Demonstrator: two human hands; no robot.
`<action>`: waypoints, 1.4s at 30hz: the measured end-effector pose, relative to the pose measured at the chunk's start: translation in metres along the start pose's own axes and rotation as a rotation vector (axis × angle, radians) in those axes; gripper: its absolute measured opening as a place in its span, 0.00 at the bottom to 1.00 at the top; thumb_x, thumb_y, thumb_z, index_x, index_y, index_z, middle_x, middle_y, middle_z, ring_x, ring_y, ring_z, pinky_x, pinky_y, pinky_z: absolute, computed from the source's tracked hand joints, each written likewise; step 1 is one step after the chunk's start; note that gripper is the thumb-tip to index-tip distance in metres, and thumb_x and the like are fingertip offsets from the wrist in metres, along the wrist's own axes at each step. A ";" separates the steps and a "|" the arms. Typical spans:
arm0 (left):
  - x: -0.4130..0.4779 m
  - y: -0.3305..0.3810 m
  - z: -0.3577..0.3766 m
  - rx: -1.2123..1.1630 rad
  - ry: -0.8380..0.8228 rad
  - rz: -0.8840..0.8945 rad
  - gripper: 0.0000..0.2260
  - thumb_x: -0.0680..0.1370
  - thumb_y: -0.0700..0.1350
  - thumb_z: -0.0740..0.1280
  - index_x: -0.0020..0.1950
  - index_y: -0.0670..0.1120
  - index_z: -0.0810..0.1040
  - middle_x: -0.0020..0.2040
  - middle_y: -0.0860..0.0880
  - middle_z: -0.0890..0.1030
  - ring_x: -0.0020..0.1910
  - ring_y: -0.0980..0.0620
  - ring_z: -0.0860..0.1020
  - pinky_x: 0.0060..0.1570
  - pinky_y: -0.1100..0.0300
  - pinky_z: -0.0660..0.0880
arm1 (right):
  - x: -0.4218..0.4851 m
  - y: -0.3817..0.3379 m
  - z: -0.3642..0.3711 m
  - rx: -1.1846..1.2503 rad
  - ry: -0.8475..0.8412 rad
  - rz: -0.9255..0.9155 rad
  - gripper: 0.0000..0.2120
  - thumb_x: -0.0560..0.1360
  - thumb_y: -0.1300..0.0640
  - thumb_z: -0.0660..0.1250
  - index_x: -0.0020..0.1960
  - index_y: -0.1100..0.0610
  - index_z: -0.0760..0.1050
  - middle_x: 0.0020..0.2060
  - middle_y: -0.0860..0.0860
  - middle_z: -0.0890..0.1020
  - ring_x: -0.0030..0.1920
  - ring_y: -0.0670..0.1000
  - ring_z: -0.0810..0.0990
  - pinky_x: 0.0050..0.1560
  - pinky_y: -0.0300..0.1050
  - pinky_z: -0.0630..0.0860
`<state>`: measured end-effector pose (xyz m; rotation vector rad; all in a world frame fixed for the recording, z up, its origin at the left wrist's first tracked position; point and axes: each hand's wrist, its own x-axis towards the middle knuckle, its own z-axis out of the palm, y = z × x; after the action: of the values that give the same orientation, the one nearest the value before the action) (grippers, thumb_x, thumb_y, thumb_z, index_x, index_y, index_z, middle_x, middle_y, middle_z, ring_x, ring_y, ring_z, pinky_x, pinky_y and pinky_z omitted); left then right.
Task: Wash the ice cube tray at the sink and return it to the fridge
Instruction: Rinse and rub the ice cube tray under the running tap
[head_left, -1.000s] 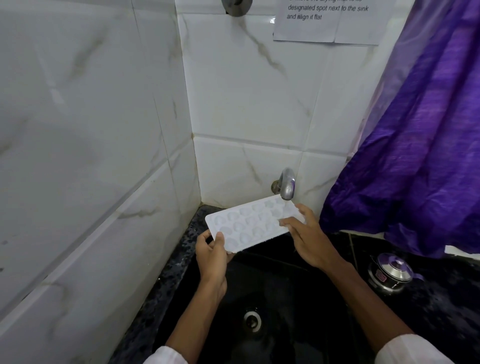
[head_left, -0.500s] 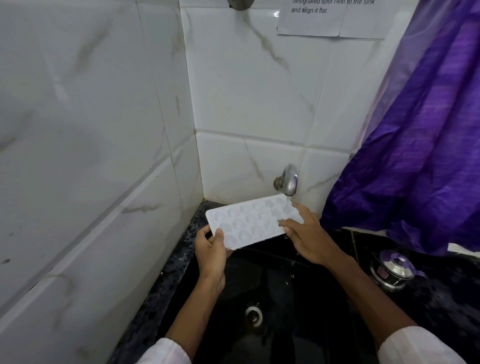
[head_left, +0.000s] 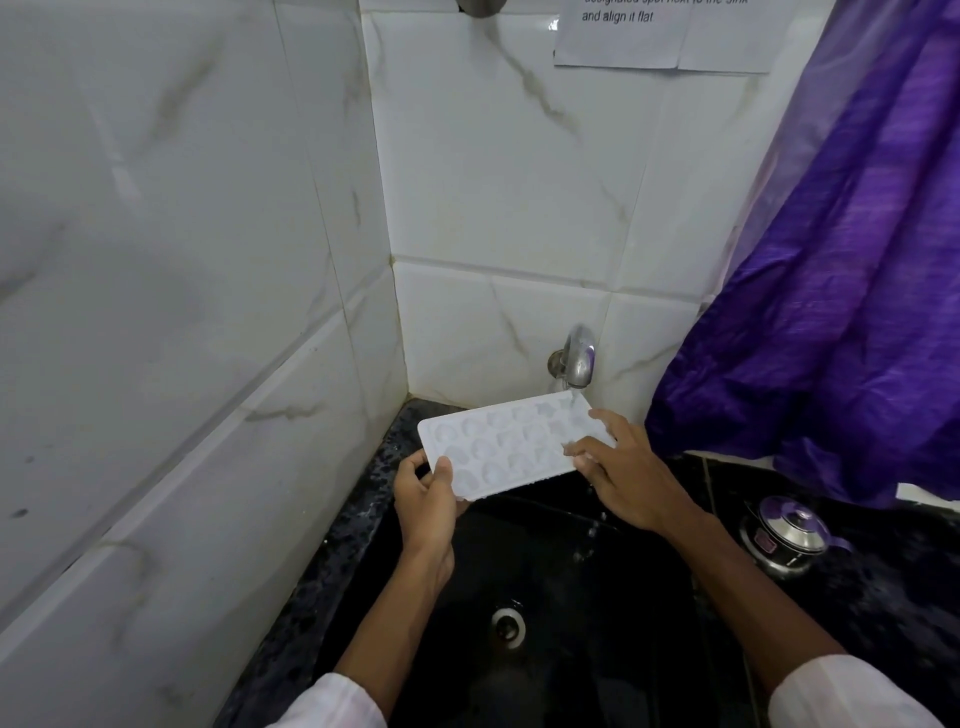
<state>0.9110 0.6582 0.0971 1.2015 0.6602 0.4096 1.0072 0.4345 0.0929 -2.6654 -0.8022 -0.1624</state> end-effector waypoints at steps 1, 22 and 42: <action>-0.001 -0.001 0.000 0.000 0.002 -0.005 0.11 0.83 0.39 0.62 0.65 0.41 0.72 0.48 0.51 0.82 0.45 0.55 0.83 0.41 0.56 0.82 | 0.000 -0.001 0.000 -0.004 0.007 0.000 0.13 0.82 0.49 0.58 0.62 0.46 0.77 0.75 0.54 0.61 0.70 0.60 0.64 0.61 0.56 0.75; -0.005 -0.042 -0.037 0.302 -0.066 0.013 0.07 0.83 0.43 0.61 0.60 0.48 0.72 0.52 0.47 0.83 0.49 0.48 0.83 0.51 0.42 0.81 | -0.042 0.006 0.036 0.782 0.116 0.612 0.15 0.79 0.56 0.67 0.65 0.54 0.76 0.55 0.49 0.83 0.52 0.45 0.82 0.53 0.42 0.79; 0.013 -0.051 -0.046 0.636 -0.028 0.382 0.04 0.77 0.37 0.70 0.49 0.44 0.78 0.46 0.50 0.84 0.47 0.53 0.83 0.49 0.57 0.79 | -0.049 0.012 0.034 0.635 0.234 0.526 0.08 0.73 0.60 0.74 0.50 0.55 0.77 0.42 0.43 0.82 0.44 0.38 0.81 0.42 0.29 0.74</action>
<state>0.8877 0.6824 0.0366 1.9503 0.5487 0.5178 0.9728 0.4127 0.0472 -2.1013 -0.0369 -0.0645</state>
